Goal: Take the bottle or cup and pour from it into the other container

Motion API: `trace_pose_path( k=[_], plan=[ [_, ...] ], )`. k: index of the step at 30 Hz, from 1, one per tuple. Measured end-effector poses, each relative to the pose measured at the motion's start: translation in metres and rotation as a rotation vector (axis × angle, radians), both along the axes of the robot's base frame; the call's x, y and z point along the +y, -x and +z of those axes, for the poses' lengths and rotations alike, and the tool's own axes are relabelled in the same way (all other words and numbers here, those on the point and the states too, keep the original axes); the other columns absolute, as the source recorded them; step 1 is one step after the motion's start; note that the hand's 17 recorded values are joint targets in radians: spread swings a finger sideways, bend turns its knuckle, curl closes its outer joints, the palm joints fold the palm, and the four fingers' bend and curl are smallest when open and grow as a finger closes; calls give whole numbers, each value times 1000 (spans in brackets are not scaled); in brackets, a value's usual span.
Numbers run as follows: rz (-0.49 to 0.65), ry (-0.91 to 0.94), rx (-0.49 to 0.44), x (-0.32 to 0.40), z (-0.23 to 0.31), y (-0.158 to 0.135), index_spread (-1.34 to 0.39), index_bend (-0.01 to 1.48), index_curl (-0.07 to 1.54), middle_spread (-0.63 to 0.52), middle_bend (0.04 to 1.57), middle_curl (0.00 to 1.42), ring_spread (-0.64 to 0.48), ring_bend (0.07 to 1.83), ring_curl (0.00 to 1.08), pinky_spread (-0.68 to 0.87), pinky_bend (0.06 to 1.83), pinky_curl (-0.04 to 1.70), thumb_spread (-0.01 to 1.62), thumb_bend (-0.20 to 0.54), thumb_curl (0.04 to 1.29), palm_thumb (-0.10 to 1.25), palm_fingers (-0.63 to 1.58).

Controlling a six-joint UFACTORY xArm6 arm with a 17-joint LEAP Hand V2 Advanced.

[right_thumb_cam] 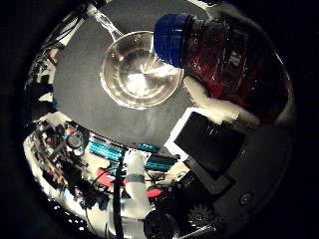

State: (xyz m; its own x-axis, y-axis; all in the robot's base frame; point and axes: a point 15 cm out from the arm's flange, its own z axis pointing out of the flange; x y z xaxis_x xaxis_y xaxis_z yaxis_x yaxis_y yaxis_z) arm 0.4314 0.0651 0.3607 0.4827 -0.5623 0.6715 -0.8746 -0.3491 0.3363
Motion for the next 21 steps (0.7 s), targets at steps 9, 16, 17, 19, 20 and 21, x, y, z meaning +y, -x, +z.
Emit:
trace_pose_path(
  k=[9, 16, 17, 19, 20, 21],
  plan=[
    [34, 139, 10, 15, -14, -11, -175, 1190, 767, -113, 1360, 752, -214, 1345, 741, -229, 1339, 851, 567, -21, 940, 977, 1132],
    [57, 159, 22, 34, -22, -11, -175, 1191, 767, -113, 1358, 751, -217, 1335, 758, -230, 1351, 853, 588, -21, 935, 975, 1131],
    [61, 160, 22, 37, -23, -11, -175, 1191, 767, -113, 1358, 751, -218, 1334, 761, -230, 1351, 853, 590, -21, 934, 976, 1131],
    [66, 166, 25, 40, -27, -10, -175, 1192, 767, -113, 1358, 752, -218, 1331, 764, -231, 1351, 852, 592, -21, 932, 976, 1131],
    [67, 168, 23, 42, -29, -10, -175, 1192, 767, -113, 1358, 752, -218, 1331, 766, -231, 1351, 852, 593, -21, 931, 976, 1131],
    [67, 171, 20, 44, -30, -10, -175, 1192, 767, -114, 1358, 752, -219, 1329, 768, -231, 1351, 852, 594, -21, 930, 976, 1131]
  ],
)
